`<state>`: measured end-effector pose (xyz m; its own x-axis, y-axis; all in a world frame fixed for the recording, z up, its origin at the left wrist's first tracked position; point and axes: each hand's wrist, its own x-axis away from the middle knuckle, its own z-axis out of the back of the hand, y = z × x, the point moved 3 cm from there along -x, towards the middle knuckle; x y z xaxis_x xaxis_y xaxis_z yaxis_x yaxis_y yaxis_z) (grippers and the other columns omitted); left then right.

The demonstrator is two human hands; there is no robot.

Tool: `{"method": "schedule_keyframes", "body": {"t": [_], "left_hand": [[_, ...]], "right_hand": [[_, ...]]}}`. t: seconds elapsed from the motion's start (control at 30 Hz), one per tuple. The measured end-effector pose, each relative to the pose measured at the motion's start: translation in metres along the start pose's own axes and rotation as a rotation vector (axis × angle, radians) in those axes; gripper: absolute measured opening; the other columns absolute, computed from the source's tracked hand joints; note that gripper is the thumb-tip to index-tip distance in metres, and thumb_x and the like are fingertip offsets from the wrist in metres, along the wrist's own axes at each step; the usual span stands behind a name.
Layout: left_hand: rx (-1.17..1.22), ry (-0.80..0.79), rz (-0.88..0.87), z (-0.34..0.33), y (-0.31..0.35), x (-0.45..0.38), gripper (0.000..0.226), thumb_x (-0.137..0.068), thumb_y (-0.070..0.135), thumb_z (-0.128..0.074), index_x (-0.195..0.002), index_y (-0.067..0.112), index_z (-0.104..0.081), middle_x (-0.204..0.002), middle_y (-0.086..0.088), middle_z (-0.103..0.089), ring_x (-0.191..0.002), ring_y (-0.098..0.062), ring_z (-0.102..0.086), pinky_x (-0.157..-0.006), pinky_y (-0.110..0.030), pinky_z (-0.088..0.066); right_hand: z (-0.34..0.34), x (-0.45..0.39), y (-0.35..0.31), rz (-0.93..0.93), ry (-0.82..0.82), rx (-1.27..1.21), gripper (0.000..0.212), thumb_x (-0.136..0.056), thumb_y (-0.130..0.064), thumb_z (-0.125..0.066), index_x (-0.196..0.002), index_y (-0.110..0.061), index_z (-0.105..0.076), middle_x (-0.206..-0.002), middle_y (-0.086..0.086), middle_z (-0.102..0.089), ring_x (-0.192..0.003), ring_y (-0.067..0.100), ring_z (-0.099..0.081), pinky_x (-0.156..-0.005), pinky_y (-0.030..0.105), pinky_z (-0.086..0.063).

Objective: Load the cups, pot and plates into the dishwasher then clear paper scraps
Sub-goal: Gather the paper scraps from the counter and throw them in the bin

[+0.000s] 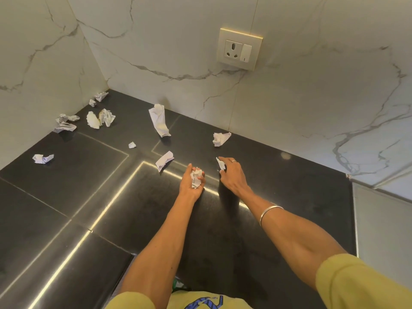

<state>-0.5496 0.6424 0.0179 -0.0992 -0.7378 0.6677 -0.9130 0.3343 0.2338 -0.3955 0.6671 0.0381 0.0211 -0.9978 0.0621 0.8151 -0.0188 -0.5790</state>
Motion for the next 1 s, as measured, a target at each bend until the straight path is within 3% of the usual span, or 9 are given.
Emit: {"method": "schedule_keyframes", "body": {"t": [0.1,0.23,0.4,0.53,0.63,0.73,0.8,0.9,1.0], "left_hand": [[-0.025,0.013,-0.017,-0.002,0.0,-0.003,0.032,-0.099,0.03,-0.055,-0.071,0.015,-0.053,-0.07,-0.001,-0.054,-0.055,-0.012,-0.057,-0.037,-0.015,-0.041],[-0.049,0.041,-0.061,-0.003,-0.003,-0.003,0.028,-0.098,0.03,-0.058,-0.074,0.015,-0.055,-0.069,-0.002,-0.057,-0.055,-0.013,-0.058,-0.038,-0.017,-0.043],[-0.11,0.057,-0.095,0.0,-0.004,-0.002,0.025,-0.097,0.03,-0.059,-0.079,0.014,-0.058,-0.076,-0.005,-0.06,-0.064,-0.016,-0.06,-0.043,-0.021,-0.049],[-0.164,0.052,-0.104,0.003,-0.006,0.001,0.022,-0.093,0.033,-0.065,-0.086,0.012,-0.064,-0.081,-0.006,-0.066,-0.068,-0.016,-0.066,-0.054,-0.026,-0.056],[-0.166,0.032,-0.11,0.003,-0.011,0.007,0.02,-0.094,0.03,-0.064,-0.09,0.01,-0.066,-0.079,-0.007,-0.07,-0.069,-0.017,-0.069,-0.064,-0.029,-0.059],[-0.128,-0.013,-0.115,0.003,-0.016,0.011,0.022,-0.096,0.028,-0.061,-0.103,0.008,-0.066,-0.092,-0.012,-0.072,-0.074,-0.019,-0.072,-0.064,-0.03,-0.061],[-0.127,-0.036,-0.105,0.004,-0.018,0.012,0.025,-0.099,0.026,-0.057,-0.11,0.005,-0.064,-0.095,-0.013,-0.071,-0.075,-0.019,-0.073,-0.063,-0.031,-0.061],[-0.152,-0.1,-0.067,0.007,-0.017,0.017,0.029,-0.101,0.028,-0.052,-0.116,0.005,-0.062,-0.098,-0.012,-0.071,-0.078,-0.018,-0.073,-0.061,-0.03,-0.06],[-0.214,-0.132,-0.057,0.013,-0.017,0.021,0.034,-0.101,0.036,-0.049,-0.115,0.009,-0.065,-0.102,-0.01,-0.071,-0.086,-0.017,-0.071,-0.071,-0.031,-0.062]], "right_hand": [[-0.004,-0.005,0.002,0.03,0.0,0.066,0.045,-0.089,-0.016,-0.063,-0.134,-0.021,-0.061,-0.134,0.005,-0.054,-0.12,0.027,-0.049,-0.101,0.036,-0.045],[-0.003,-0.003,0.002,0.019,0.101,0.012,0.025,-0.09,-0.008,-0.063,-0.112,-0.012,-0.074,-0.108,0.004,-0.064,-0.097,0.021,-0.062,-0.081,0.022,-0.047],[-0.005,0.011,0.005,-0.04,0.132,-0.114,0.021,-0.089,-0.006,-0.068,-0.105,-0.015,-0.077,-0.103,0.002,-0.071,-0.092,0.014,-0.066,-0.084,0.022,-0.053],[0.002,0.019,-0.005,-0.04,0.153,-0.226,0.017,-0.089,-0.008,-0.069,-0.102,-0.015,-0.078,-0.1,-0.001,-0.074,-0.087,0.006,-0.065,-0.082,0.016,-0.052],[0.008,0.02,-0.02,-0.01,0.139,-0.297,0.013,-0.087,-0.01,-0.071,-0.095,-0.019,-0.074,-0.087,-0.005,-0.073,-0.079,0.002,-0.065,-0.078,0.024,-0.057],[0.009,0.023,-0.04,0.023,0.081,-0.382,0.026,-0.083,-0.011,-0.075,-0.103,-0.02,-0.061,-0.076,-0.004,-0.071,-0.075,0.005,-0.068,-0.071,0.023,-0.057],[0.009,0.026,-0.05,0.064,0.047,-0.359,0.029,-0.081,-0.013,-0.076,-0.106,-0.017,-0.063,-0.078,-0.002,-0.073,-0.075,0.005,-0.069,-0.07,0.019,-0.055],[0.008,0.03,-0.054,0.132,0.019,-0.278,0.019,-0.08,-0.015,-0.078,-0.098,-0.015,-0.074,-0.086,-0.002,-0.076,-0.077,0.004,-0.069,-0.077,0.024,-0.058],[0.004,0.038,-0.052,0.164,-0.014,-0.199,0.017,-0.082,-0.017,-0.077,-0.099,-0.018,-0.078,-0.091,-0.003,-0.077,-0.078,0.003,-0.069,-0.081,0.024,-0.058]]}}
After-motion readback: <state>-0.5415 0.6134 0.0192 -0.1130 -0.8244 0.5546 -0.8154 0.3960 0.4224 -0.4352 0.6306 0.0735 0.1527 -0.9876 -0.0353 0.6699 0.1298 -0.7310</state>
